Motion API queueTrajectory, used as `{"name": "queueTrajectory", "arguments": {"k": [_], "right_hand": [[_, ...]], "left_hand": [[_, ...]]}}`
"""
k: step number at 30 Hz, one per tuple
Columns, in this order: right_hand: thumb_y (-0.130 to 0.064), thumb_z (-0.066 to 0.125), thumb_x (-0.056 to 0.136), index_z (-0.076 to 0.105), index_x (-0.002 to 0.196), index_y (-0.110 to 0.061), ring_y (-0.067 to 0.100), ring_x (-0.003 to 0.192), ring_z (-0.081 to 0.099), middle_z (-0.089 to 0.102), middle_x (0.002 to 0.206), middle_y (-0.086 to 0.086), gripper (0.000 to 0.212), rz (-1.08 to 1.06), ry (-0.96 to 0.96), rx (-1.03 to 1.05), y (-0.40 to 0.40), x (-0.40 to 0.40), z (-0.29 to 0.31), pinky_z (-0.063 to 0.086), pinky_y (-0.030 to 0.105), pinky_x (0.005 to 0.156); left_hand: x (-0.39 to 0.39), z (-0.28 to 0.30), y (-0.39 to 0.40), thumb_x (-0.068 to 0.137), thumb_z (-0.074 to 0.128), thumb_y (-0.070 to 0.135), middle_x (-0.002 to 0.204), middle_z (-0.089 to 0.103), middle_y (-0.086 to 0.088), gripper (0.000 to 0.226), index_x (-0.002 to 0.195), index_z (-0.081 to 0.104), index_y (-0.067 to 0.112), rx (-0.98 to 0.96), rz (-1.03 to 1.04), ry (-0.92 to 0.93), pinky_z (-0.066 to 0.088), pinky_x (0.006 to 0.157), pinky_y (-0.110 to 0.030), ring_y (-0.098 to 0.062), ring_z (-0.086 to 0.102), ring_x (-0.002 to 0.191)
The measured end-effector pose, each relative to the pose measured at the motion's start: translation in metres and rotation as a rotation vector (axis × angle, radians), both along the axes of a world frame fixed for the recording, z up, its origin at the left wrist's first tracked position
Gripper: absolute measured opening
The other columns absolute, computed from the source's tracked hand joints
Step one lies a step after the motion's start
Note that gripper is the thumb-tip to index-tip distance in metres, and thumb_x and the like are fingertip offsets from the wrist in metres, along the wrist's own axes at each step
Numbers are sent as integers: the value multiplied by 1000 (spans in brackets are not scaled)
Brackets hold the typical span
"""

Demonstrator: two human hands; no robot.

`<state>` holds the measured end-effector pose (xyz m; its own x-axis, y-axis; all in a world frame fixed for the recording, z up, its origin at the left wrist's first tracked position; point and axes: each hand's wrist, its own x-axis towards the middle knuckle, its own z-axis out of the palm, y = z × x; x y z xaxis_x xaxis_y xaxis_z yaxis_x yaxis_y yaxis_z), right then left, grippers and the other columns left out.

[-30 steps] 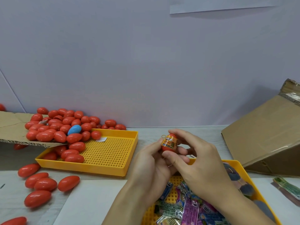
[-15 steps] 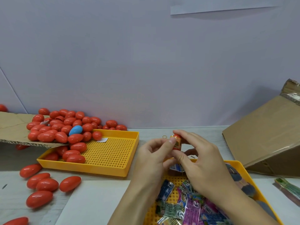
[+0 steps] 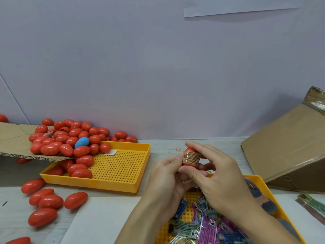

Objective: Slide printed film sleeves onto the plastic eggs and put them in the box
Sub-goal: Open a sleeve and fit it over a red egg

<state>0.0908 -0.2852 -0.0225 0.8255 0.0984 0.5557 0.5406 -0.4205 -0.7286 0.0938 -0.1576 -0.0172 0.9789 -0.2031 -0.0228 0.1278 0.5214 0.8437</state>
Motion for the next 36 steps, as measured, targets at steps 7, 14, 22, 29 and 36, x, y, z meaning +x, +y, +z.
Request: {"name": "queueTrajectory", "arguments": {"k": [7, 14, 22, 29, 36], "right_hand": [[-31, 81, 76, 64, 125, -33, -3, 104, 59, 64, 105, -26, 53, -46, -1, -24, -2, 0, -3, 48, 12, 78], [-31, 78, 78, 64, 125, -32, -6, 107, 56, 64, 106, -27, 49, -85, -8, -39, -4, 1, -3, 47, 13, 78], [-53, 60, 74, 58, 131, -39, -4, 108, 57, 65, 111, -24, 59, -11, 56, 28, -5, 2, -5, 51, 15, 78], [-41, 69, 77, 53, 110, -49, -2, 101, 56, 58, 105, -28, 37, -120, 8, -122, -4, 2, -7, 48, 13, 68], [-41, 73, 80, 58, 107, -45, -1, 92, 60, 62, 96, -27, 31, -202, 29, -124, 1, 0, -7, 51, 13, 64]], "left_hand": [[0, -1, 1, 101, 46, 16, 76, 69, -21, 31, 97, 64, -9, -32, 16, 34, 59, 61, -33, -26, 71, 65], [1, -3, 0, 94, 57, 21, 89, 72, -26, 32, 102, 68, -8, -26, 23, 24, 61, 67, -34, -31, 74, 78], [2, -1, 3, 81, 69, 17, 101, 72, -27, 46, 115, 59, -11, -73, 4, 13, 61, 72, -34, -34, 74, 88], [7, -11, 1, 79, 81, 9, 85, 71, -6, 25, 94, 62, 8, 263, 278, -99, 60, 74, -41, -20, 72, 77], [4, -8, -1, 87, 73, 36, 86, 70, -4, 29, 92, 62, 10, 470, 281, -216, 62, 67, -38, -21, 71, 80]]}}
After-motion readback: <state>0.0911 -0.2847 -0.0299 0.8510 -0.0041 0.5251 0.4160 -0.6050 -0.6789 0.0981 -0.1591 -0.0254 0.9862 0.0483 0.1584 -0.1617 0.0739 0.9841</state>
